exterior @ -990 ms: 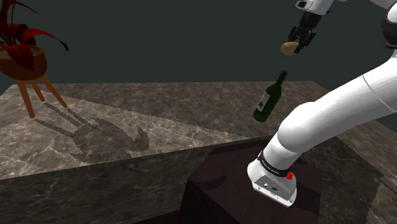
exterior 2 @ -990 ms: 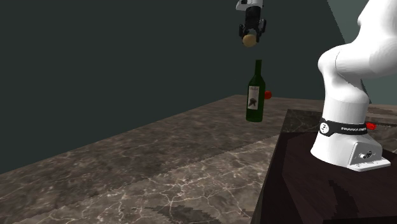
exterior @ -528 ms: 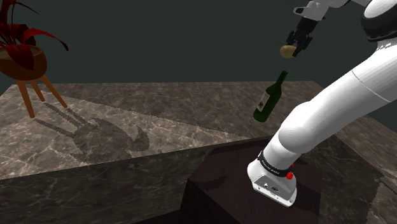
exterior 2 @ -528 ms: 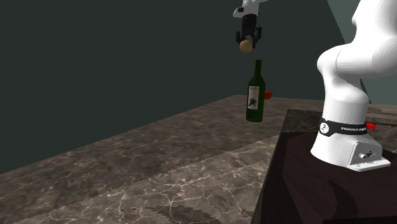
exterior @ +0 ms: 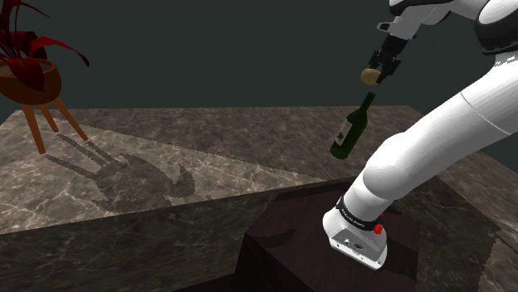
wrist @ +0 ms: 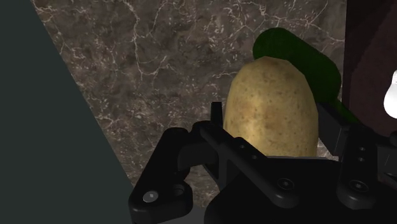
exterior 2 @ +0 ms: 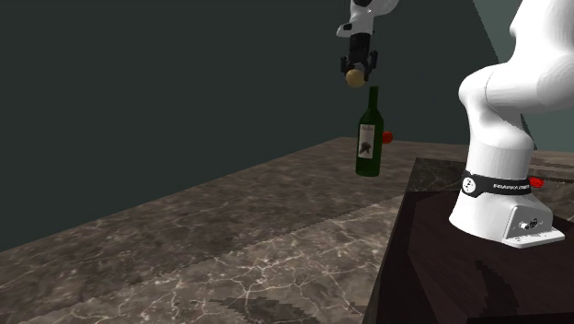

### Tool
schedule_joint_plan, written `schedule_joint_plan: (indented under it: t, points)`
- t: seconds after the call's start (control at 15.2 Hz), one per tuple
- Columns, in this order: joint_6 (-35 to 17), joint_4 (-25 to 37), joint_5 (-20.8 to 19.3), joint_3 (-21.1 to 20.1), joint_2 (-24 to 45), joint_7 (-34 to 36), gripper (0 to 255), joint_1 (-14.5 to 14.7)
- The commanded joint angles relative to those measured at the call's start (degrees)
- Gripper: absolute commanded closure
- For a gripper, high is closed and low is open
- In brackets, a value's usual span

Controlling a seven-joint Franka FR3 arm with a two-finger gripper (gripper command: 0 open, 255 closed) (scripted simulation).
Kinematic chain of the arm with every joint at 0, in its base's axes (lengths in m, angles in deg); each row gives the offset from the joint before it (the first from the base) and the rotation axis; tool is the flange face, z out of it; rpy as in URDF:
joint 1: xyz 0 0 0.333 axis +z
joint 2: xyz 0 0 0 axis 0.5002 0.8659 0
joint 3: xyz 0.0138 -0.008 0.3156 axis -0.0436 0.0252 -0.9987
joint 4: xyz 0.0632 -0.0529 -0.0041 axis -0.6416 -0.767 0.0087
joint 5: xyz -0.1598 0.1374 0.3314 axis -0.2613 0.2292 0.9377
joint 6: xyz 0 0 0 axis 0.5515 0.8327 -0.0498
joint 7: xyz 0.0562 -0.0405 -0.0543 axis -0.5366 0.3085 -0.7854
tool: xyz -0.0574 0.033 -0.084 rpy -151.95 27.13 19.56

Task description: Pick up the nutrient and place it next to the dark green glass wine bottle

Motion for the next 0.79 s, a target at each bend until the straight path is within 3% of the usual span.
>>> schedule_joint_plan:
  t: [0.0, 0.73]
  points:
    - [-1.7, -1.7, -0.2, 0.2, -0.1, 0.0, 255, -0.1]
    - [-10.2, -9.2, 0.0, 2.4, 1.2, -0.8, 255, 0.0]
